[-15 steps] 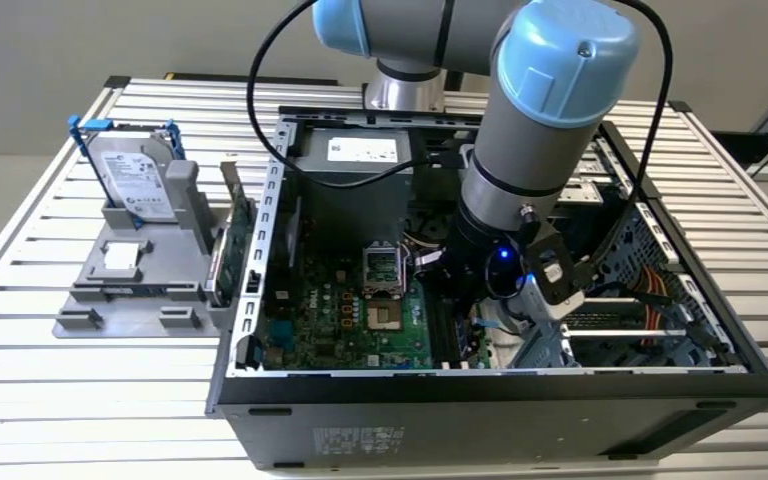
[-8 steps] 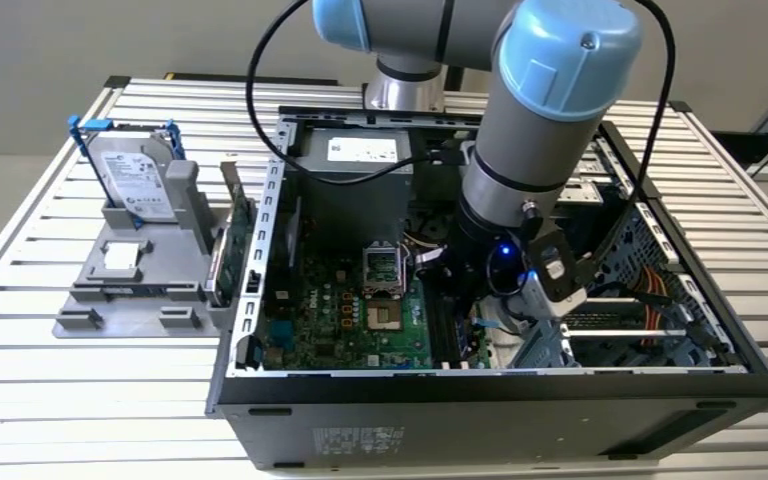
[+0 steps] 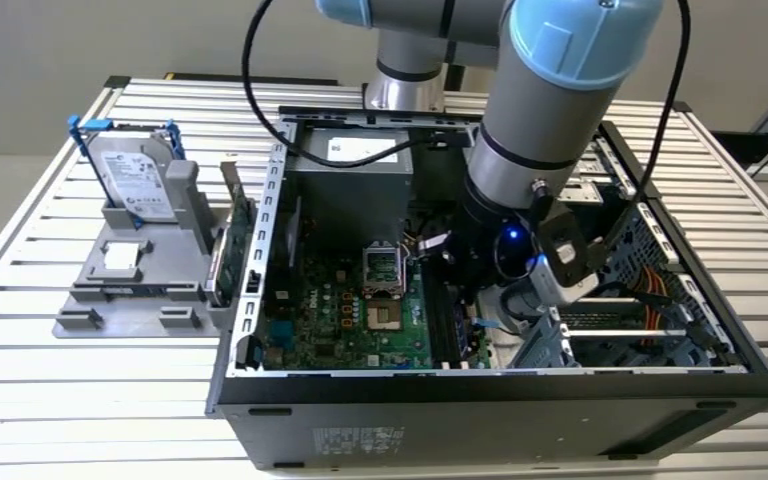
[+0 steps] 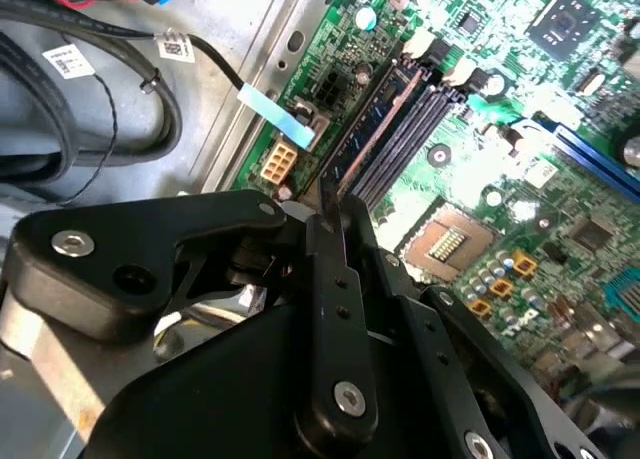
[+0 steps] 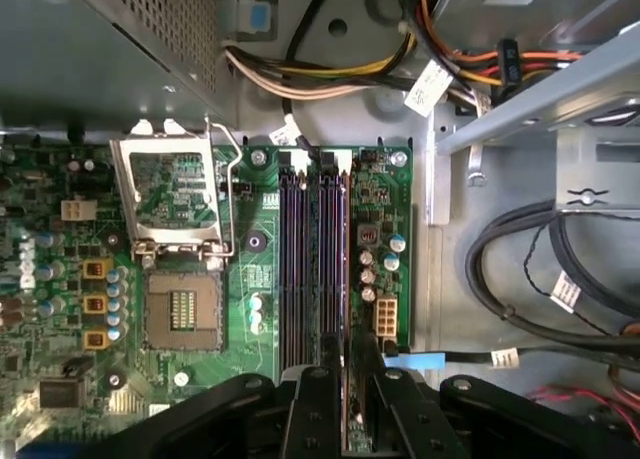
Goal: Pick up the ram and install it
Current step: 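Insert the ram into the slot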
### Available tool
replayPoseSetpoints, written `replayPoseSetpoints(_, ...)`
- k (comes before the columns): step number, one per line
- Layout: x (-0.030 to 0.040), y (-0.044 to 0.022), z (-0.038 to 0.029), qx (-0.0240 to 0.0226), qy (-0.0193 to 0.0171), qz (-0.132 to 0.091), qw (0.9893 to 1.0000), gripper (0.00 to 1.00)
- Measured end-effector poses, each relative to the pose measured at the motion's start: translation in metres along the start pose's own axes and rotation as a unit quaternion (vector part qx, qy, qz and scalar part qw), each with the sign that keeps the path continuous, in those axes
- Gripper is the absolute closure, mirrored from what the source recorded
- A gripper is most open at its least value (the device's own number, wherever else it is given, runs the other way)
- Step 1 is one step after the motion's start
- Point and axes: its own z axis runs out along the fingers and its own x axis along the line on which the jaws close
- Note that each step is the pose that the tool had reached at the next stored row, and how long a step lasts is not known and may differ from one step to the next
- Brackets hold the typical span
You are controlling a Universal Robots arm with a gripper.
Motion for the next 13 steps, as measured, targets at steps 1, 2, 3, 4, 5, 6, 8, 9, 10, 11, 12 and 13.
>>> replayPoseSetpoints(1, 0.0, -0.0001, -0.0029, 0.0, 0.0002, 0.0, 1.0, 0.0)
replayPoseSetpoints(2, 0.0, -0.0001, -0.005, -0.0001, 0.0003, 0.0, 1.0, 0.0)
replayPoseSetpoints(3, 0.0001, -0.0002, -0.0075, 0.0, 0.0006, 0.0, 1.0, 0.0)
replayPoseSetpoints(4, 0.0001, -0.0004, -0.0101, 0.0, 0.0008, 0.0, 1.0, 0.0)
replayPoseSetpoints(5, 0.0001, -0.0006, -0.0117, 0.0, 0.0009, 0.0, 1.0, 0.0)
replayPoseSetpoints(6, 0.0001, -0.0006, -0.0121, 0.0, 0.0009, 0.0, 1.0, 0.0)
replayPoseSetpoints(8, 0.0001, -0.0006, -0.0122, -0.0002, 0.0009, 0.0, 1.0, 0.0)
replayPoseSetpoints(9, 0.0001, -0.0007, -0.0124, -0.0001, 0.0009, 0.0, 1.0, 0.0)
replayPoseSetpoints(10, 0.0001, -0.0007, -0.0125, 0.0, 0.0009, 0.0, 1.0, 0.0)
replayPoseSetpoints(11, 0.0001, -0.0007, -0.0126, 0.0, 0.0009, 0.0, 1.0, 1.0)
replayPoseSetpoints(12, 0.0001, -0.0007, -0.0127, -0.0001, 0.0009, 0.0, 1.0, 1.0)
replayPoseSetpoints(13, 0.0001, -0.0008, -0.0129, -0.0001, 0.0009, 0.0, 1.0, 1.0)
